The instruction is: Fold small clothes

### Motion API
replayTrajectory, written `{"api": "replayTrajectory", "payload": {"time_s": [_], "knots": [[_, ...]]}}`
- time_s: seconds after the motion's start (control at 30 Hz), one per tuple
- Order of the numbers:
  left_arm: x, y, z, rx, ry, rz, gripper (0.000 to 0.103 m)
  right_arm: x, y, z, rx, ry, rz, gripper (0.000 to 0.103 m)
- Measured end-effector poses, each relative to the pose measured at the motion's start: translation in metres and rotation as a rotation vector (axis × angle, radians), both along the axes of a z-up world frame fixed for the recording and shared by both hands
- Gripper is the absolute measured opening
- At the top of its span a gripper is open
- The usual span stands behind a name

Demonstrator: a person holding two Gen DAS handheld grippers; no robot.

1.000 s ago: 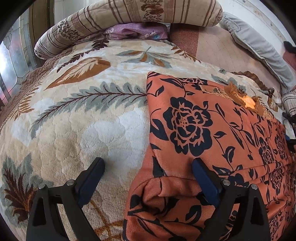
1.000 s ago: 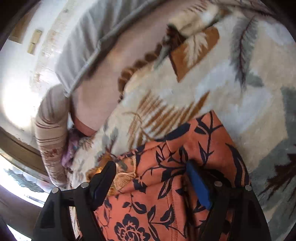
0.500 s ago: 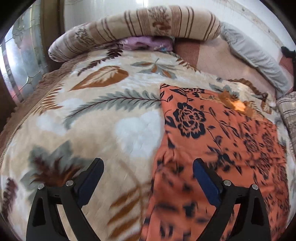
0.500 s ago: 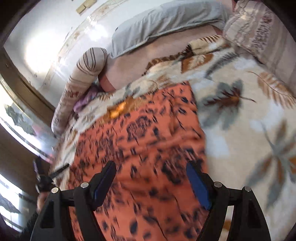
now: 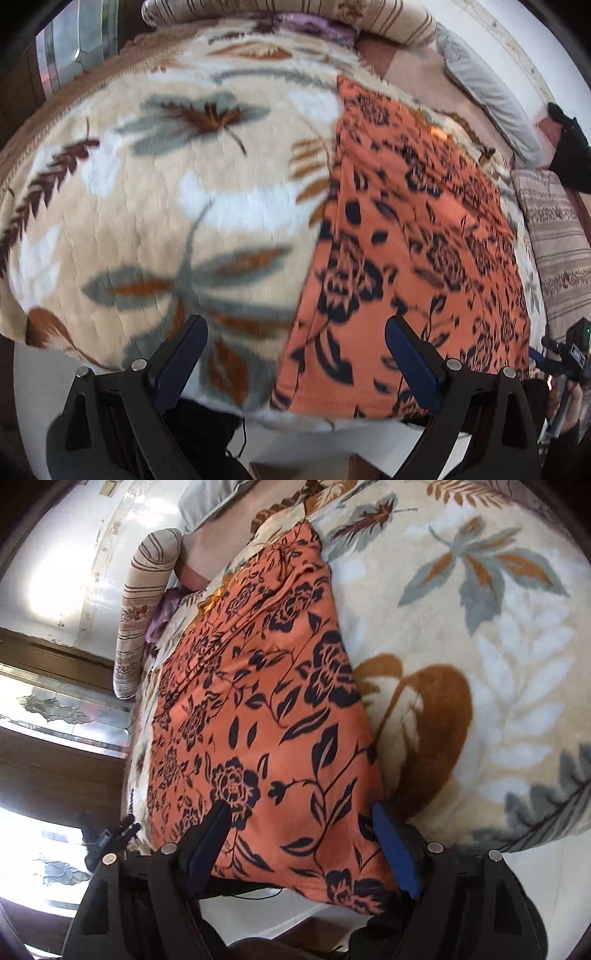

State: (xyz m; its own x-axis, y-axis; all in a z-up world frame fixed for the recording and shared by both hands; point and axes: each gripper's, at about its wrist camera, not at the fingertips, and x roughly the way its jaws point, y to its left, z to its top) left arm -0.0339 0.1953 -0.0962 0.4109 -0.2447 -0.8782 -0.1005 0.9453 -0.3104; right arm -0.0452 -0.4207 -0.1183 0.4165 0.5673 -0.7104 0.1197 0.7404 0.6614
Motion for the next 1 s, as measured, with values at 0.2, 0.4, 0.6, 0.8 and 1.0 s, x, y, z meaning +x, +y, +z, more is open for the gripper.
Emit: {"api": "replayTrajectory", "payload": {"time_s": [0.2, 0.4, 0.6, 0.8, 1.0], "knots": [[-0.011, -0.007, -0.014, -0.047, 0.054, 0.014, 0.096, -0.006, 0.000, -0.004, 0.059, 0.004, 0.023, 0.081], [-0.014, -0.015, -0.026, -0.038, 0.113, -0.017, 0.092, -0.009, 0.001, -0.006, 0.063, 0.007, 0.034, 0.081], [-0.018, -0.014, -0.025, 0.029, 0.118, -0.011, 0.050, -0.007, 0.008, -0.006, 0.040, 0.017, 0.063, 0.080], [-0.034, -0.008, -0.014, 0.008, 0.081, -0.040, 0.033, -0.005, 0.012, -0.007, 0.012, 0.035, 0.066, 0.078], [-0.029, -0.012, -0.025, -0.035, 0.115, -0.051, 0.049, -0.004, 0.011, -0.009, 0.009, 0.037, 0.062, 0.078]]}}
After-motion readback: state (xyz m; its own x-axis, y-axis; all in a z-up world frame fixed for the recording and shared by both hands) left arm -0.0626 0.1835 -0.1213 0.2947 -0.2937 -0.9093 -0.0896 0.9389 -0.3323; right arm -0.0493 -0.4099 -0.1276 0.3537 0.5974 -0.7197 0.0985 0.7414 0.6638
